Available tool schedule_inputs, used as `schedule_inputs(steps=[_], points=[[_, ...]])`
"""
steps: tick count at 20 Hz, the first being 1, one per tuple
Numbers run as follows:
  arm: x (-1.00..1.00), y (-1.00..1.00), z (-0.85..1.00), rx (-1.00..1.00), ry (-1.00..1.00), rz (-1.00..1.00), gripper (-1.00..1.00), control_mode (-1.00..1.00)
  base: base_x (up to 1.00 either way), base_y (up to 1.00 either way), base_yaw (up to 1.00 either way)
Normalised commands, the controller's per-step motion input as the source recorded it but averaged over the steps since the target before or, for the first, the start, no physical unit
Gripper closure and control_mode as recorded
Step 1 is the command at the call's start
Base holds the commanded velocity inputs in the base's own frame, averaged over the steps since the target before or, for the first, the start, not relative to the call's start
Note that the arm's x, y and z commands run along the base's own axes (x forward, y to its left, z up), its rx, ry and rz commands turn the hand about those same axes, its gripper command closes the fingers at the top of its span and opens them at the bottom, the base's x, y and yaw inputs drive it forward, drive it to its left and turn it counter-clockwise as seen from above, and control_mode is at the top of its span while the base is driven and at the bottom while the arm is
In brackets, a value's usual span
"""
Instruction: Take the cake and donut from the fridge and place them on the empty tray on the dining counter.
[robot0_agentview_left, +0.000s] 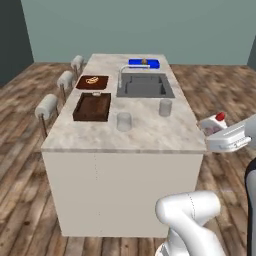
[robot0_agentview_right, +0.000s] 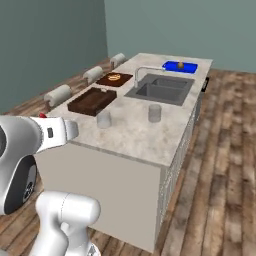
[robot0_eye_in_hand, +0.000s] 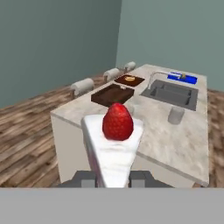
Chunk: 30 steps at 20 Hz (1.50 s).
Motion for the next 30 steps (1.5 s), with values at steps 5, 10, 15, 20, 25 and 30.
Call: schedule_inputs(steps=[5, 10, 15, 20, 25, 30], points=[[0.0, 0.0, 0.0, 0.0, 0.0, 0.0, 1.0, 1.0, 0.0, 1.0, 0.0], [0.0, 0.0, 0.0, 0.0, 0.0, 0.0, 1.0, 1.0, 0.0, 1.0, 0.0], [0.0, 0.0, 0.0, 0.0, 0.0, 0.0, 1.0, 1.0, 0.01, 1.0, -0.12], [0.0, 0.0, 0.0, 0.0, 0.0, 0.0, 1.0, 1.0, 0.1, 1.0, -0.31], [0.0, 0.0, 0.0, 0.0, 0.0, 0.0, 1.0, 1.0, 0.1, 1.0, -0.39], [0.0, 0.0, 0.0, 0.0, 0.0, 0.0, 1.0, 1.0, 0.37, 1.0, -0.48]])
